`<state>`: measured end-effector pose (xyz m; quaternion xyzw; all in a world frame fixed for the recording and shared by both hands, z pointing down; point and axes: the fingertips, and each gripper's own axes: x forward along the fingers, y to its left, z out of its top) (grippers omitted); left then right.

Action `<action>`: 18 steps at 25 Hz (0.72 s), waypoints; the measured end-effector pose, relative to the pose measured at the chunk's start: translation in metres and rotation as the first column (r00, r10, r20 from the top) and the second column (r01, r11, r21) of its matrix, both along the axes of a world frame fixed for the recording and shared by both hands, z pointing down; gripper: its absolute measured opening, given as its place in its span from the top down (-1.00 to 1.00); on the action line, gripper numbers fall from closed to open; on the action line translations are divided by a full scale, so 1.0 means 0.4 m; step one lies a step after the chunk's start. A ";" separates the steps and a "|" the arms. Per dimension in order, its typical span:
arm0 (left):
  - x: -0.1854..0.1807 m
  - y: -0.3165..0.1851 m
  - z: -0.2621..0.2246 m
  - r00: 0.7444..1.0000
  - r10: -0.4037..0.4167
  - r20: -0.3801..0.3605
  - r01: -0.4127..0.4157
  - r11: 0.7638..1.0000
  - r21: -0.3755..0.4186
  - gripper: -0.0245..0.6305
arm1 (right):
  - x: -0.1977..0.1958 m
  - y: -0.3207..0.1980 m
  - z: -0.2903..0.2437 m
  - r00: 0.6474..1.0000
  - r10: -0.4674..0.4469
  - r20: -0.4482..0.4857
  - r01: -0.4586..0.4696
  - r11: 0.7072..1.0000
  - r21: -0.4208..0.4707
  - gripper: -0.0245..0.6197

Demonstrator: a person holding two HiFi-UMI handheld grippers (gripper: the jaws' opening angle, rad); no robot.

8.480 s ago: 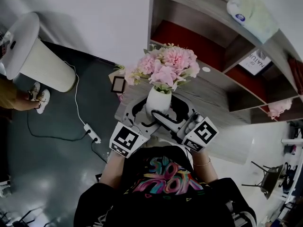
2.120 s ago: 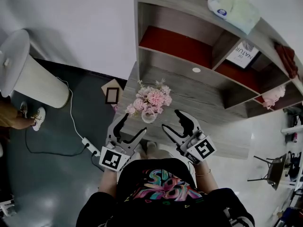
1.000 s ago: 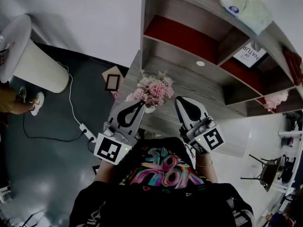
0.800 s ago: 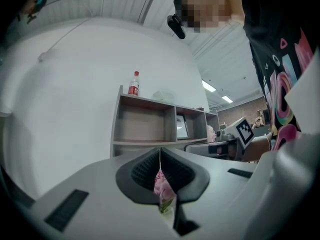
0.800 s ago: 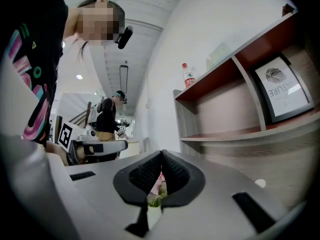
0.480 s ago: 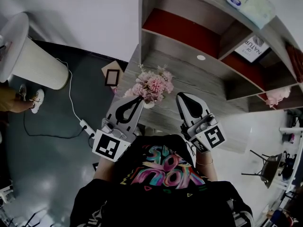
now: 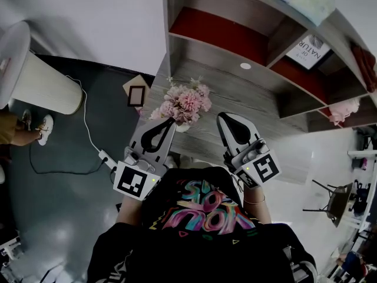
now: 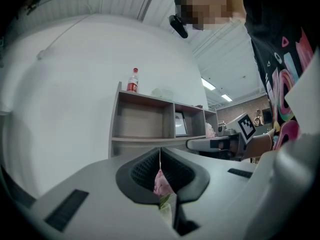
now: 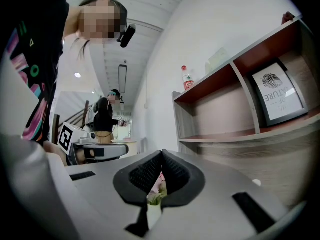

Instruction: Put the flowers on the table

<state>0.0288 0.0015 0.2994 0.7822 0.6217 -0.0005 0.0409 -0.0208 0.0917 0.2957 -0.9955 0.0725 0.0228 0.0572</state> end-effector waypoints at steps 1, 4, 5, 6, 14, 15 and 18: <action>-0.002 0.000 0.003 1.000 0.005 -0.006 -0.005 1.000 0.000 0.84 | -0.003 0.001 0.003 1.000 0.001 0.003 -0.001 1.000 0.000 0.87; -0.010 -0.003 0.020 0.999 0.026 -0.033 -0.025 0.999 0.021 0.84 | -0.015 0.007 0.024 1.000 0.001 0.027 -0.001 1.000 -0.003 0.87; -0.011 -0.003 0.022 0.999 0.025 -0.024 -0.024 0.999 0.030 0.84 | -0.018 0.008 0.029 0.999 0.000 0.035 0.000 1.000 -0.005 0.87; -0.011 -0.002 0.021 1.000 0.021 -0.016 -0.021 0.999 0.031 0.84 | -0.019 0.008 0.030 0.999 0.000 0.037 0.000 1.000 -0.006 0.87; -0.015 -0.003 0.017 1.000 0.013 -0.003 -0.013 1.000 0.019 0.84 | -0.033 0.007 0.050 0.998 0.012 0.053 -0.011 1.000 -0.016 0.87; -0.016 -0.005 0.021 1.000 0.018 -0.007 -0.018 0.999 0.028 0.84 | -0.034 0.008 0.054 0.998 0.017 0.061 -0.016 1.000 -0.021 0.87; -0.019 -0.013 0.033 0.999 0.038 -0.026 -0.037 0.998 0.049 0.84 | -0.034 0.004 0.048 0.999 0.016 0.050 -0.016 1.000 -0.008 0.87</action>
